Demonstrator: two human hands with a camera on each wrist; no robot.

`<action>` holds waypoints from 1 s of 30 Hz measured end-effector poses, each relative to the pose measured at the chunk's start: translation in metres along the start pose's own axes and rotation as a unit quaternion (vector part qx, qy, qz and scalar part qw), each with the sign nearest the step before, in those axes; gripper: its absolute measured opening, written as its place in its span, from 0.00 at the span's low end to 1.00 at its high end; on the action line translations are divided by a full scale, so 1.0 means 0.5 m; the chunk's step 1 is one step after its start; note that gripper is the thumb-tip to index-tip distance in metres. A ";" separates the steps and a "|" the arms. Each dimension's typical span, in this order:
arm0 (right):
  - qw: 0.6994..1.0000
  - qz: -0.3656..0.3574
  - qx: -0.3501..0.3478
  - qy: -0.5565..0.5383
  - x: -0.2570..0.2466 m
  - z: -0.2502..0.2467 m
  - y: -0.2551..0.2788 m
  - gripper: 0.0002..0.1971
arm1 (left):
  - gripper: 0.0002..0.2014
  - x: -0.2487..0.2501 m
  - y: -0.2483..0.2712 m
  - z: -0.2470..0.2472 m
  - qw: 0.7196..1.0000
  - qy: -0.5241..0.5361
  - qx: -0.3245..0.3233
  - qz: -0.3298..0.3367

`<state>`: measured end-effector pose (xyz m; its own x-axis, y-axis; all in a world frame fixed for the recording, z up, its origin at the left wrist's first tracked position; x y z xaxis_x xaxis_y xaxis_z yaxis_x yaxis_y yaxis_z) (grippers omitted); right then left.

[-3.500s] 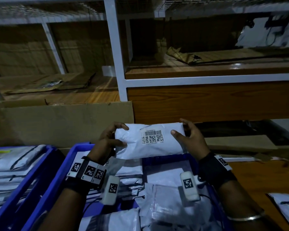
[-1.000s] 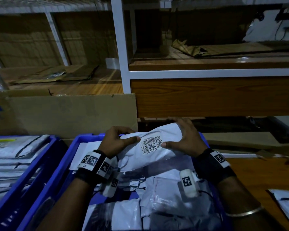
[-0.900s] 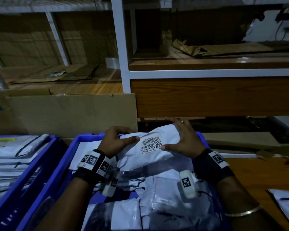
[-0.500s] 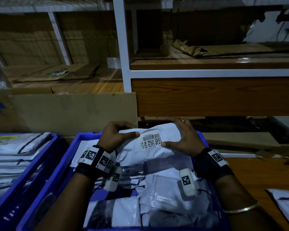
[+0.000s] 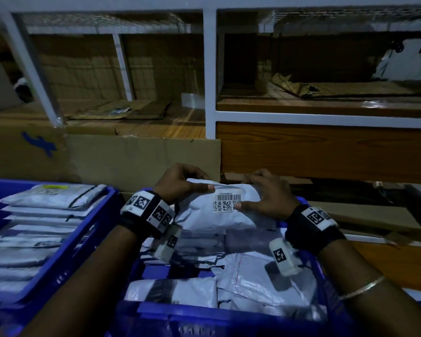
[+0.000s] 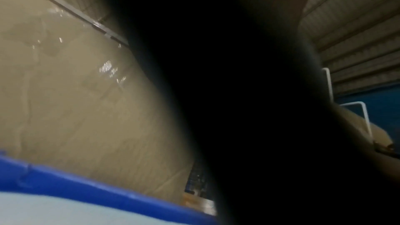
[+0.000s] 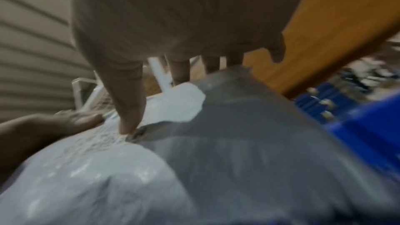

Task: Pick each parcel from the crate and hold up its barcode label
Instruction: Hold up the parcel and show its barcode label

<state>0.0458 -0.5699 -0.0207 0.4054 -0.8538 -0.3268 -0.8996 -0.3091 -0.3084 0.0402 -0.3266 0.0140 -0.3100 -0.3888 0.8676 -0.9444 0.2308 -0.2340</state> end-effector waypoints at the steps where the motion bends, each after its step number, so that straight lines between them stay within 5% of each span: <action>1: 1.000 -0.026 -0.014 -0.001 -0.021 -0.008 -0.008 0.39 | 0.09 0.010 0.006 -0.010 1.000 -0.012 -0.004 0.008; 5: 0.987 -0.125 -0.082 -0.053 -0.118 -0.031 -0.030 0.25 | 0.09 0.031 0.038 -0.052 0.999 -0.049 -0.009 0.014; 13: 0.954 -0.165 -0.244 -0.060 -0.248 0.006 -0.074 0.07 | 0.11 0.009 0.109 -0.136 0.997 -0.055 -0.014 -0.047; 18: 0.932 -0.157 -0.317 -0.076 -0.299 0.061 -0.074 0.10 | 0.12 -0.027 0.140 -0.179 0.990 -0.099 0.000 -0.100; 22: 0.913 -0.172 -0.368 -0.043 -0.306 0.103 -0.068 0.02 | 0.10 -0.055 0.156 -0.230 0.981 -0.140 0.013 -0.130; 30: 0.872 -0.191 -0.439 0.104 -0.334 0.229 -0.044 0.10 | 0.13 -0.086 0.180 -0.267 0.975 -0.156 0.010 -0.156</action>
<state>0.0163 -0.3727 -0.0618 0.7457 -0.6483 -0.1536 -0.5206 -0.7109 0.4728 -0.0168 -0.1702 0.0143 -0.0234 -0.6907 0.7227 -0.9990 0.0427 0.0085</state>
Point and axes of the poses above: each hand's wrist, its own y-axis away from the middle knuckle, its own z-axis out of the palm, x = y × z, the point moved 3 cm from there along -y, towards the middle knuckle, and after that the axes turned 4 degrees about y, right-handed, at the moved point
